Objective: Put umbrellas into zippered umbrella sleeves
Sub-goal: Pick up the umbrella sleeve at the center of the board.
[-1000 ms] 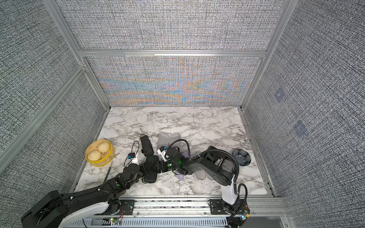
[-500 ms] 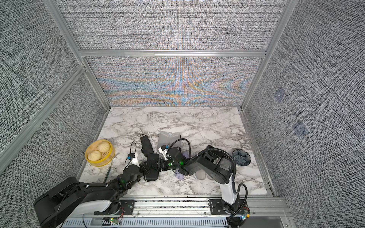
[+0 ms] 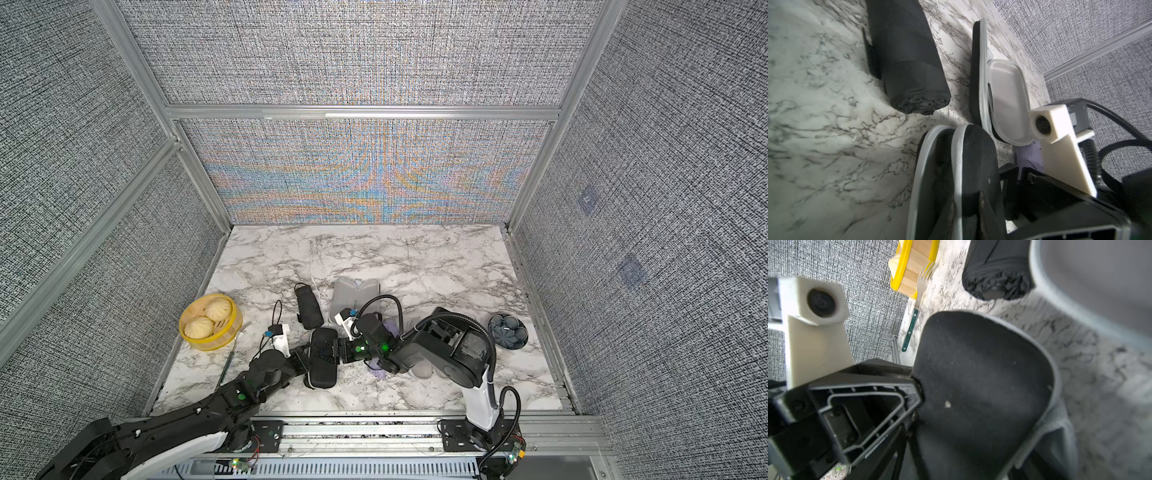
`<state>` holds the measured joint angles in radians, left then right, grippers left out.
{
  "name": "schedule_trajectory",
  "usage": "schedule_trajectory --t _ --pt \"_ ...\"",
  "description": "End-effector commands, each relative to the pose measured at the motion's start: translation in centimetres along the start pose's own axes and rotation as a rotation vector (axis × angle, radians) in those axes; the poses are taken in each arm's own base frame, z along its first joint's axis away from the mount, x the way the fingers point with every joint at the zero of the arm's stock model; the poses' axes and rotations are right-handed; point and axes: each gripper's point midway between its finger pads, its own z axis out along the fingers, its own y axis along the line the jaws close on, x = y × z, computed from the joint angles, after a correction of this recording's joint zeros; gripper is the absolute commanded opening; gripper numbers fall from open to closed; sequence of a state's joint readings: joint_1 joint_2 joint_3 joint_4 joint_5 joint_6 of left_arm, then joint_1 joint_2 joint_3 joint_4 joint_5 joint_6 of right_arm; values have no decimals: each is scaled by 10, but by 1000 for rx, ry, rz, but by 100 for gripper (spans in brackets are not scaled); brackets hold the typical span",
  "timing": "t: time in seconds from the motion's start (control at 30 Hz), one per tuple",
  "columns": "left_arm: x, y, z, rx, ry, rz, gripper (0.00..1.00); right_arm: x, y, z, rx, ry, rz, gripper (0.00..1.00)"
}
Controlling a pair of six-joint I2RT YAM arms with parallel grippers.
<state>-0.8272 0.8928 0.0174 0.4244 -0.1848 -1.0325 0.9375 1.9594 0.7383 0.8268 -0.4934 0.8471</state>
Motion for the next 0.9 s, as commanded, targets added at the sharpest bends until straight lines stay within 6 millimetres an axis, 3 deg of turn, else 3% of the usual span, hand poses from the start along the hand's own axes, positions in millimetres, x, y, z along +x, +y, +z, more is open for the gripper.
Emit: schedule_trajectory --t 0.0,0.17,0.33,0.53,0.67,0.87 --pt "33 41 0 -178 159 75 15 29 -36 -2 204 101 40 72" --pt "30 57 -1 -273 143 101 16 27 -34 -25 268 87 10 73" --pt "29 65 -3 -297 122 99 16 21 -27 -37 292 76 -16 83" --pt "30 69 -2 -299 112 83 11 34 -30 -29 238 131 70 77" --pt "31 82 -2 -326 82 62 5 41 -20 -10 160 173 111 76" --pt "43 69 11 -260 144 59 0 39 -19 0 134 149 128 71"
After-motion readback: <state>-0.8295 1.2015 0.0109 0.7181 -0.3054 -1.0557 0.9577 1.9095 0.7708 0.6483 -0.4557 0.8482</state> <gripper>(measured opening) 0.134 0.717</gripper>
